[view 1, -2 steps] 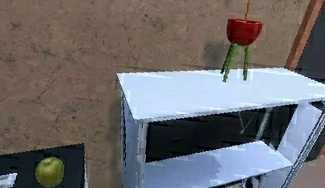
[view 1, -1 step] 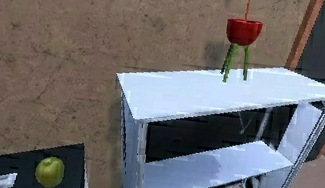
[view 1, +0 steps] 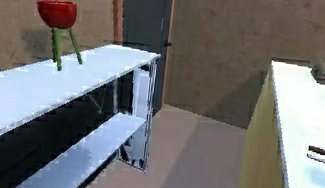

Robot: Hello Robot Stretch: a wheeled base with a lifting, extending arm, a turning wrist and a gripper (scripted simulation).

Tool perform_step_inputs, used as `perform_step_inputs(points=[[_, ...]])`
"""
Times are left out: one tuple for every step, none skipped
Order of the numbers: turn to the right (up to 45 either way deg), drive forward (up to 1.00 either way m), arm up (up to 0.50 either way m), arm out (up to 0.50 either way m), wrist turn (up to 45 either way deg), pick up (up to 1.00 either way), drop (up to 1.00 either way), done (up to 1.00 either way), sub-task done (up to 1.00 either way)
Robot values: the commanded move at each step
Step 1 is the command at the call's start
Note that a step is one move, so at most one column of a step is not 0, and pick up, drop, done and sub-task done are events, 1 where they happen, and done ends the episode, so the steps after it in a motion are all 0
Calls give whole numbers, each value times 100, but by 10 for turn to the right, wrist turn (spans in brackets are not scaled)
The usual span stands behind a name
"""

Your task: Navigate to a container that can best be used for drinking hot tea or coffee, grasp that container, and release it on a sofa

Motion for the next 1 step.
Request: perform_step_inputs(points=[[450, 0, 0, 0, 0, 0, 0, 0, 0]])
